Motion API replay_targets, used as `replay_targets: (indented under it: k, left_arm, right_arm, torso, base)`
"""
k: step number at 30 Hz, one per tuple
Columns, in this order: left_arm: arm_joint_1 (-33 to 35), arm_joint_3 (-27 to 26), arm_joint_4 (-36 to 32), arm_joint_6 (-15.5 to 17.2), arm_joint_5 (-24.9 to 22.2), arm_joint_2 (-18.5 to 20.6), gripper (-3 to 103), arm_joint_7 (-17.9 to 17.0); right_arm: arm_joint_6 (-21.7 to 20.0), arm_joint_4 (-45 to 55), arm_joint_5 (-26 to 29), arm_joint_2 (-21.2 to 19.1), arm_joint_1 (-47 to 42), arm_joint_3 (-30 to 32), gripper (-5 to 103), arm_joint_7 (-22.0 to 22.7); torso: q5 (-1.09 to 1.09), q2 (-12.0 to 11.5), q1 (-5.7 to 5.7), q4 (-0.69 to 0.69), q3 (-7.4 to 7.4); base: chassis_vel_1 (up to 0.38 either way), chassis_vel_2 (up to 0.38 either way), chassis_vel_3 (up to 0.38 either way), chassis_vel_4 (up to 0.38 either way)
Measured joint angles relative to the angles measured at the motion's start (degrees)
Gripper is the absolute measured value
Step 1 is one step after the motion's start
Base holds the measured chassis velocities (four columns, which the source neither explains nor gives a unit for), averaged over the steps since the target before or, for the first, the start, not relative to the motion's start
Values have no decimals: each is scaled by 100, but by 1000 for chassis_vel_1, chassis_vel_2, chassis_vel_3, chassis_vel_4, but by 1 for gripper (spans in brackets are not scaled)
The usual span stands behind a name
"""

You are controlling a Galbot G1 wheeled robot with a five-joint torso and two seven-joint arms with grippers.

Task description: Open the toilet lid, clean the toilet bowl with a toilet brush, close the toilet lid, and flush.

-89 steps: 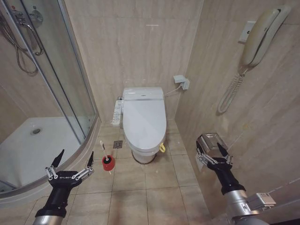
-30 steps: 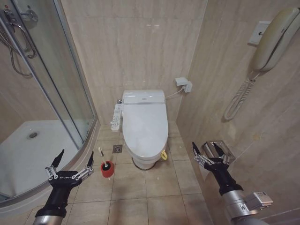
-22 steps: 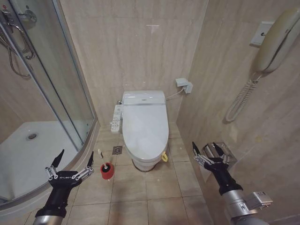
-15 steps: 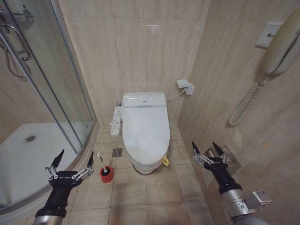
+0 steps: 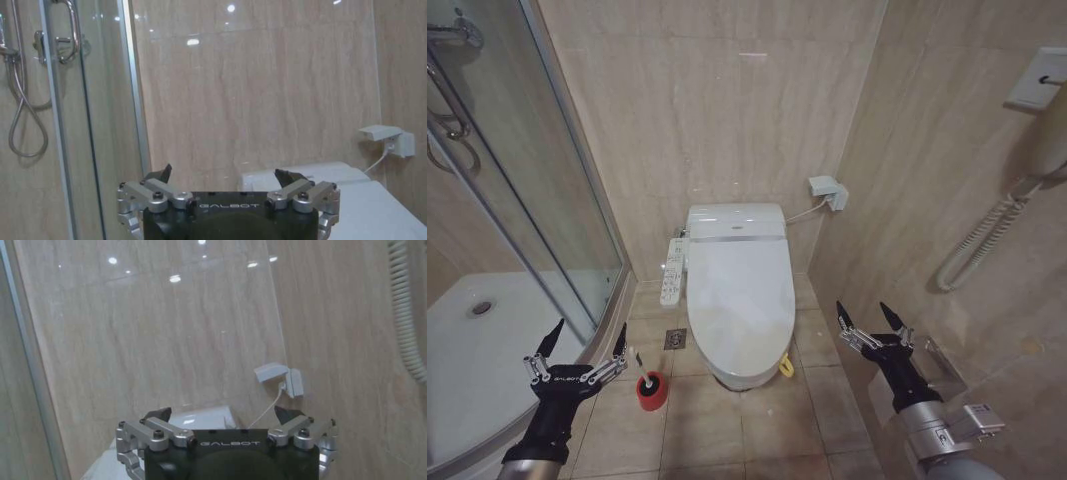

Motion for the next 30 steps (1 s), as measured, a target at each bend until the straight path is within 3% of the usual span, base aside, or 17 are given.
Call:
replay_targets:
  k: [12,17,24,30]
  left_arm:
    - [0,0,0,0,0,0,100,0]
    - [0,0,0,0,0,0,100,0]
    - [0,0,0,0,0,0,100,0]
    - [0,0,0,0,0,0,100,0]
  right_arm:
    - [20,-11,5,4,4,10,100,-4]
    - [423,-41,-135,89,-377,46,100,-312]
    - [641,-39,-460,339,-886,-88,100,-672]
    - [963,-630,-877,473,-1183,-285,100,-883]
  torso:
    - [0,0,0,1,0]
    - [0,-1,2,-1,1]
    - [-1,0,-1,0,0]
    - [-1,0,-1,-1,-1]
  base:
    - [-109,104,108,-103]
    - [-83,105,123,-101]
    - [-23,26,27,-28]
    - [0,0,0,0]
